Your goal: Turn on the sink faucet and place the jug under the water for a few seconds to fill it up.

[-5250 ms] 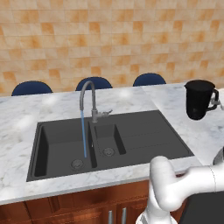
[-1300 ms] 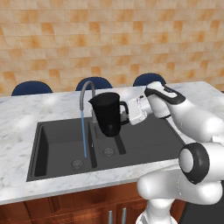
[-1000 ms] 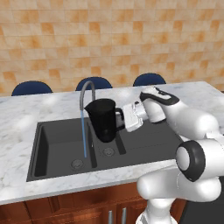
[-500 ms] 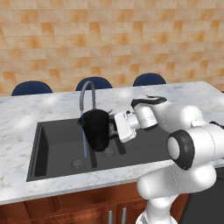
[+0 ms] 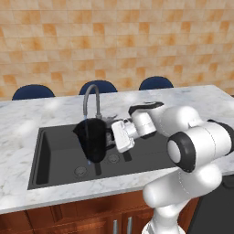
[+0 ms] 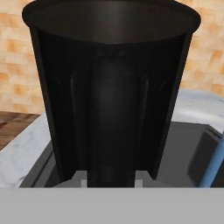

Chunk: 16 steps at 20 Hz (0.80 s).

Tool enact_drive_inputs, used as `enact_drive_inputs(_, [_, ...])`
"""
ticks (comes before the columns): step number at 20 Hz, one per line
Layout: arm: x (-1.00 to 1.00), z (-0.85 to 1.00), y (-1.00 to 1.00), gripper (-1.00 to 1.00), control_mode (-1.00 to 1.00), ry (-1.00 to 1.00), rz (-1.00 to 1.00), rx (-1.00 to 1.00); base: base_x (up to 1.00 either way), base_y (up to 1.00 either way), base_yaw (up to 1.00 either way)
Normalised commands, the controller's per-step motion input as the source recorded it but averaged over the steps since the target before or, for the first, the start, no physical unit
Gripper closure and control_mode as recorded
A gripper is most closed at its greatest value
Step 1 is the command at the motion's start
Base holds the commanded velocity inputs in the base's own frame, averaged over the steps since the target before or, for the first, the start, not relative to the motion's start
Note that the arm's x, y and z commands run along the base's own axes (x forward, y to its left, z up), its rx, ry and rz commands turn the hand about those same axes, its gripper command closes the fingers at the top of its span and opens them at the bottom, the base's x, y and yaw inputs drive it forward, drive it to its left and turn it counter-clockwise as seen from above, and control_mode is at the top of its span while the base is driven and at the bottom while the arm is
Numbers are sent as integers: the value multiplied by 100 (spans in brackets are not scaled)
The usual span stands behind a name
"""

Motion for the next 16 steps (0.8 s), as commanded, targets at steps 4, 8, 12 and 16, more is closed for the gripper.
enact_drive_inputs(4, [0, -10, 9, 100, -100, 12, -1, 0, 0, 0, 0])
enact_drive_inputs(8, [0, -30, 0, 100, -100, 3, -1, 0, 0, 0, 0])
enact_drive_inputs(12, [0, -41, 0, 100, -100, 0, -1, 0, 0, 0, 0])
enact_drive_inputs(16, [0, -39, 0, 100, -100, 0, -3, 0, 0, 0, 0])
